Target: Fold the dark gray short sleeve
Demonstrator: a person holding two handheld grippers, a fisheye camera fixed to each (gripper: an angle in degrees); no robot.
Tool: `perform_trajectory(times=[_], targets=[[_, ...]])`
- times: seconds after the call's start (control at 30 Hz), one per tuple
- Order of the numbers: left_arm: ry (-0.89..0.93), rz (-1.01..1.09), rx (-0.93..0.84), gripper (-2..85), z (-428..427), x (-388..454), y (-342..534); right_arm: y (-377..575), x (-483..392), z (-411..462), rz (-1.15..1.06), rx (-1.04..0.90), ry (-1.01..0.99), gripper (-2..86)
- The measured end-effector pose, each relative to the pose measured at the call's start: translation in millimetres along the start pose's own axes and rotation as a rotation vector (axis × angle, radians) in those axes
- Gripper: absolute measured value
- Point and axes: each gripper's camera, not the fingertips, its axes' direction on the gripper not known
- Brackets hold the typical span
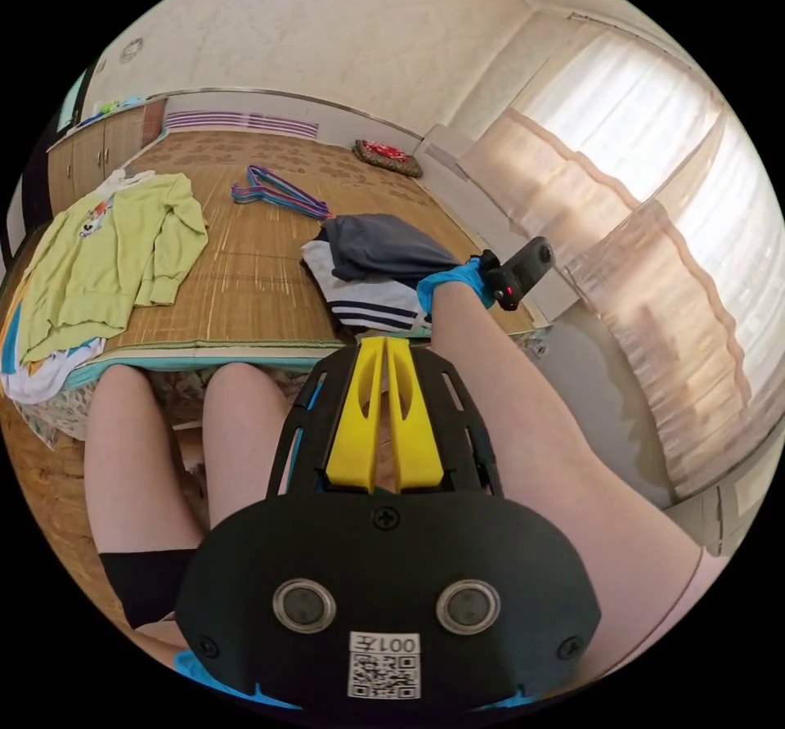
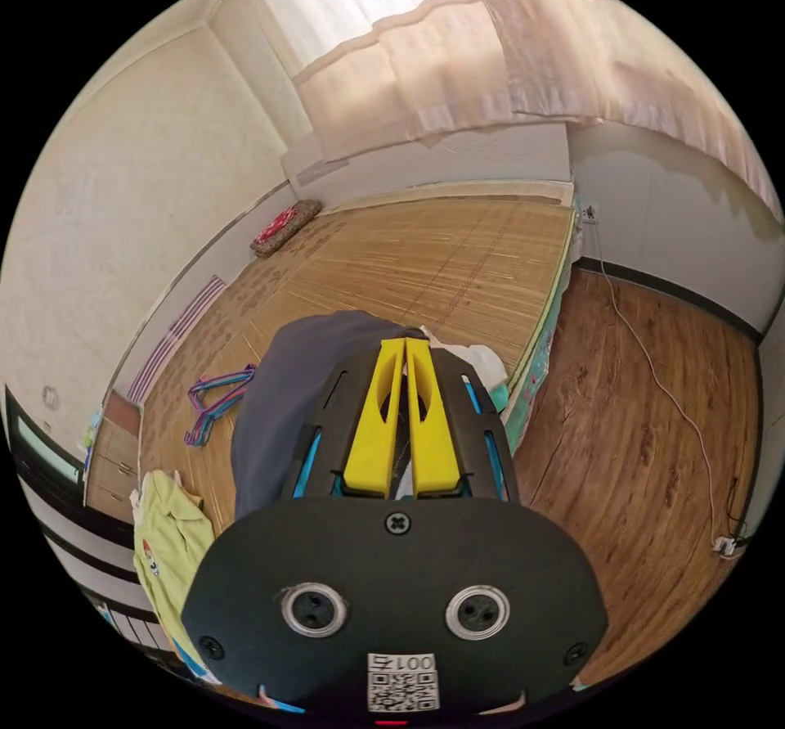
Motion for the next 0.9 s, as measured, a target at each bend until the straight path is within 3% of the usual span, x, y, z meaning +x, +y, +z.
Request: perform_trajectory(times=[0.17, 0.43, 0.57, 0.73, 0.9], targets=[[0.041, -0.084, -0.048, -1.5, -3, -16, -6, 7, -21, -20, -0.031, 0.031, 0.024, 0.7], [0.006, -0.012, 0.058, -1.4, -8, -29, -16, 22, -49, -49, -0.038, 0.035, -0.003, 0.6], [-0.094, -0.035, 0.030, -1.3, 1, -45, -23, 28, -59, -66, -0.067, 0.042, -0.071, 0.6], [-0.247, -0.061, 0.022, -1.3, -1, -61, -29, 53, -86, -107, -0.271, 0.050, -0.183, 0.6], [-0.324, -0.124, -0.003, -1.5, -7, -72, -32, 99, -111, -137, -0.341, -0.123, -0.169, 0.7]])
